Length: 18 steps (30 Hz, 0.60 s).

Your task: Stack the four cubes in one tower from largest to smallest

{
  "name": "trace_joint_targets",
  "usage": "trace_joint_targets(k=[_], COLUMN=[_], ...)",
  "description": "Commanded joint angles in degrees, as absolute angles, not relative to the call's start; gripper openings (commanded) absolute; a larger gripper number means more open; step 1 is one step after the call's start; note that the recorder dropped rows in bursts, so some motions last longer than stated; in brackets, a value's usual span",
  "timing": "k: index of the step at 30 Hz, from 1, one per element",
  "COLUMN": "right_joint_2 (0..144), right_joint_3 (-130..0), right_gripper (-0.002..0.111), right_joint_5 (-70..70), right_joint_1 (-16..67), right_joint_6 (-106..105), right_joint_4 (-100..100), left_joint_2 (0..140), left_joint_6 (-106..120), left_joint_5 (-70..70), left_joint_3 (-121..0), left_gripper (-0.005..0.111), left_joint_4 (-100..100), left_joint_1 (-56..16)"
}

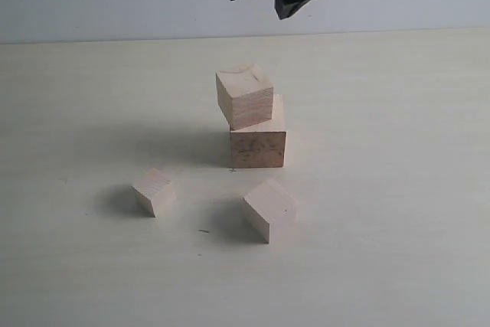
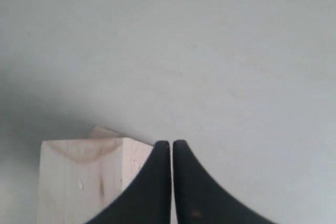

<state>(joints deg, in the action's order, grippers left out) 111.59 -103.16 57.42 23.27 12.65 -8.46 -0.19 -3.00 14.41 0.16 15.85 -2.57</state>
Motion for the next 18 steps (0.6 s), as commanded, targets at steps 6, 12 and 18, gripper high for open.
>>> trace_joint_targets(k=[6, 12, 18], right_joint_2=[113.8, 115.1, 116.2], right_joint_3=[-103.3, -103.3, -103.3], right_gripper=[0.0, 0.0, 0.0], right_joint_5=[64.1, 70.0, 69.2], right_joint_1=[7.2, 1.6, 1.3], right_joint_6=[-11.6, -18.4, -19.4], right_joint_4=[30.2, 35.7, 35.2], left_joint_2=[0.0, 0.0, 16.0], left_joint_6=[-42.7, -46.8, -26.2], left_joint_5=[-8.9, -14.7, -32.0], left_joint_3=[0.0, 0.0, -4.9], left_gripper=[0.0, 0.0, 0.0], left_joint_4=[-3.5, -4.4, -28.0], left_joint_1=[-2.9, -2.1, 2.8])
